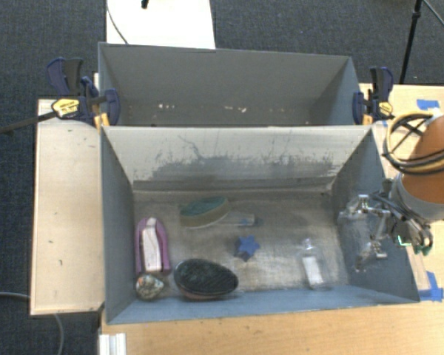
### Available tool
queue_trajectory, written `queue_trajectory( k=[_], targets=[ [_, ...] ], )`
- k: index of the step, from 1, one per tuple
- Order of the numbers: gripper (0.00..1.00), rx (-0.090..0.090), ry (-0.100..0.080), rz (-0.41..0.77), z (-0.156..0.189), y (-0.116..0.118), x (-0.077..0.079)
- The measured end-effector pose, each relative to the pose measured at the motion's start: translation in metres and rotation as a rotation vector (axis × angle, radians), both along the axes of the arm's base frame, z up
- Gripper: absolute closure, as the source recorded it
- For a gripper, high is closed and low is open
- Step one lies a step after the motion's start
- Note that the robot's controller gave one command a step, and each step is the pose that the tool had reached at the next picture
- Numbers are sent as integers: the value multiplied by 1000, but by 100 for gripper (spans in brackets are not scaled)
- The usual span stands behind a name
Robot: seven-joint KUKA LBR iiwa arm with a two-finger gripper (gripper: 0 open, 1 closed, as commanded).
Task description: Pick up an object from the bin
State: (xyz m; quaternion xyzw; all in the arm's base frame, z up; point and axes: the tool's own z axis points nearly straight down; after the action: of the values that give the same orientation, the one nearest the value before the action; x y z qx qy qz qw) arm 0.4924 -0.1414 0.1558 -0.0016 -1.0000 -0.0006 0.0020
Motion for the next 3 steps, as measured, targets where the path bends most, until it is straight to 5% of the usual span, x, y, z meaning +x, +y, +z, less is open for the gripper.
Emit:
queue_trajectory(
  k=[1, 2, 3],
  targets=[
    [0, 0, -13, 55, -85, 45, 86],
    [0, -2, -4, 149, -64, 15, 34],
    [0, -1, -12, 322, -82, 57, -5]
  ],
)
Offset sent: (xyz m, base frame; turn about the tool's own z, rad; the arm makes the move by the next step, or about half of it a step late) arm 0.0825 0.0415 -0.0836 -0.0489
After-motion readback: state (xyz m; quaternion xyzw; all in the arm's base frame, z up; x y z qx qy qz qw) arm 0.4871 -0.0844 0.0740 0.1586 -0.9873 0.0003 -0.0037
